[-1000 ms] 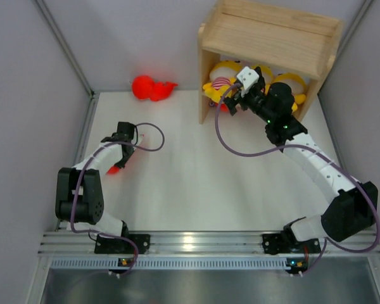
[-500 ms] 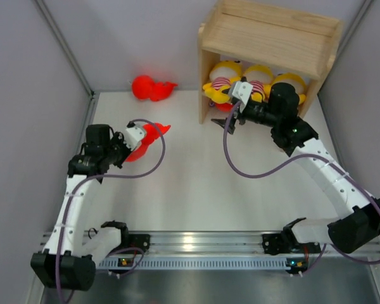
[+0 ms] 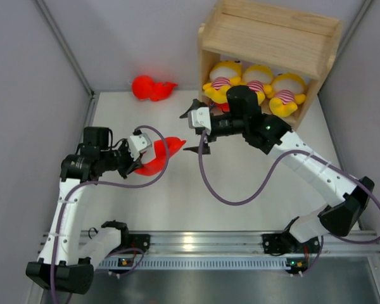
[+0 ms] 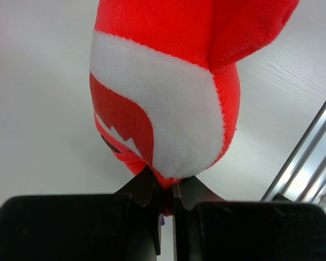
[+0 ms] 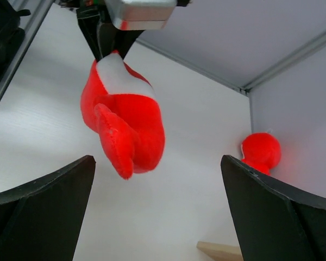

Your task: Place and organize the stuffed toys onto the shelf

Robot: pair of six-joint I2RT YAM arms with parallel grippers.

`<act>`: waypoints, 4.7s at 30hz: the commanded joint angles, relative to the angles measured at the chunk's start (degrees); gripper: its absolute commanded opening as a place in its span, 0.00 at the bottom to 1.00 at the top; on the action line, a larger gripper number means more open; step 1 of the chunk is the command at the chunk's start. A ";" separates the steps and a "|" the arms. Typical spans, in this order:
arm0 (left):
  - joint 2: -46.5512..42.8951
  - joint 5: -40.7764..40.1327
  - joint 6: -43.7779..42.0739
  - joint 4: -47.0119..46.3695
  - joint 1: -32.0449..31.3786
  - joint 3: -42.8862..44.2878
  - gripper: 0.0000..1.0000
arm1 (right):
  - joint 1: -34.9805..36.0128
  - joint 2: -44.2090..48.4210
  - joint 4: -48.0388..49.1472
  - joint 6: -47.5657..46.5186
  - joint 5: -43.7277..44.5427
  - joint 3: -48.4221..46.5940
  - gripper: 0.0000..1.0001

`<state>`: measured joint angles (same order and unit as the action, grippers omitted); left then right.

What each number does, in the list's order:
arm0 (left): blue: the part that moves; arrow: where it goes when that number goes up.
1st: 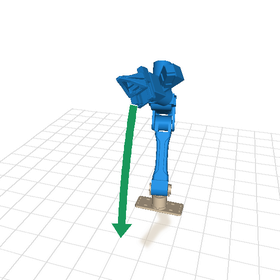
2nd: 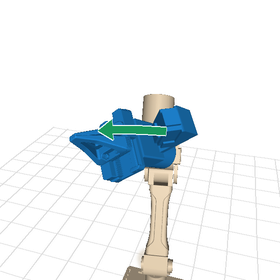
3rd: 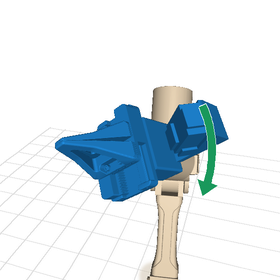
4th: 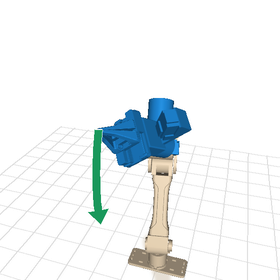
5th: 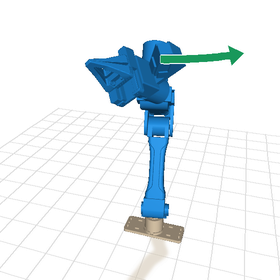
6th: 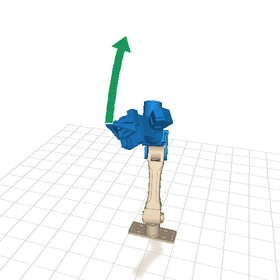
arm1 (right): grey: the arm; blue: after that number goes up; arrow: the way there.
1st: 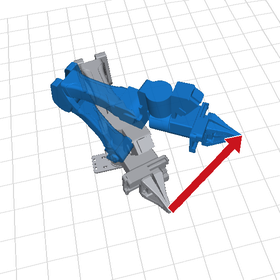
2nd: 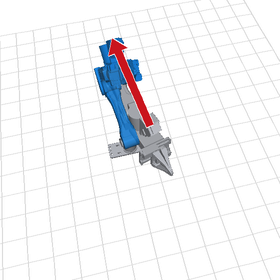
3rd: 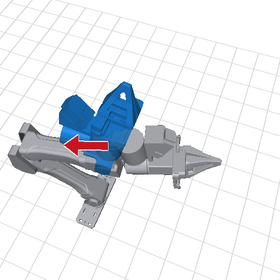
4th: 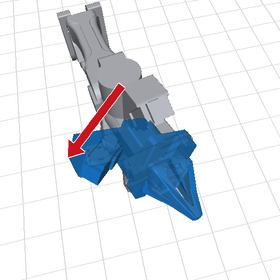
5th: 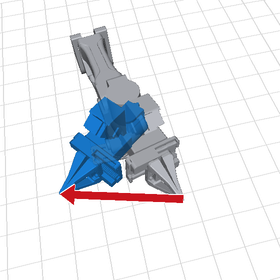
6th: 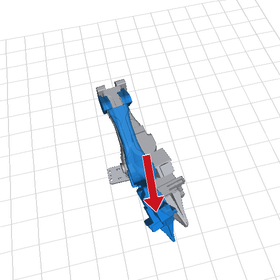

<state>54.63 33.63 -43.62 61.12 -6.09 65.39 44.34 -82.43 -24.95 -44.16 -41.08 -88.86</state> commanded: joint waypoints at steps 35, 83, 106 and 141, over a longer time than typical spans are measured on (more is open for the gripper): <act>-2.69 -29.06 18.74 -1.88 -0.33 18.11 0.99 | -2.05 -0.62 17.74 -4.96 82.71 -21.70 0.00; 35.87 -38.80 19.44 -17.42 -2.61 24.08 0.99 | -13.14 13.17 -3.61 6.72 61.74 -9.14 0.99; 95.39 -53.75 32.19 -55.39 -0.50 74.71 0.99 | -12.08 29.17 18.79 6.37 44.33 12.04 0.99; 6.28 -18.25 48.18 -24.39 -0.77 6.42 0.00 | 4.79 2.37 28.19 74.03 27.80 5.09 0.99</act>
<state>61.91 13.26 2.15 31.59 -6.96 73.10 48.31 -79.96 -6.55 21.65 -15.92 -84.42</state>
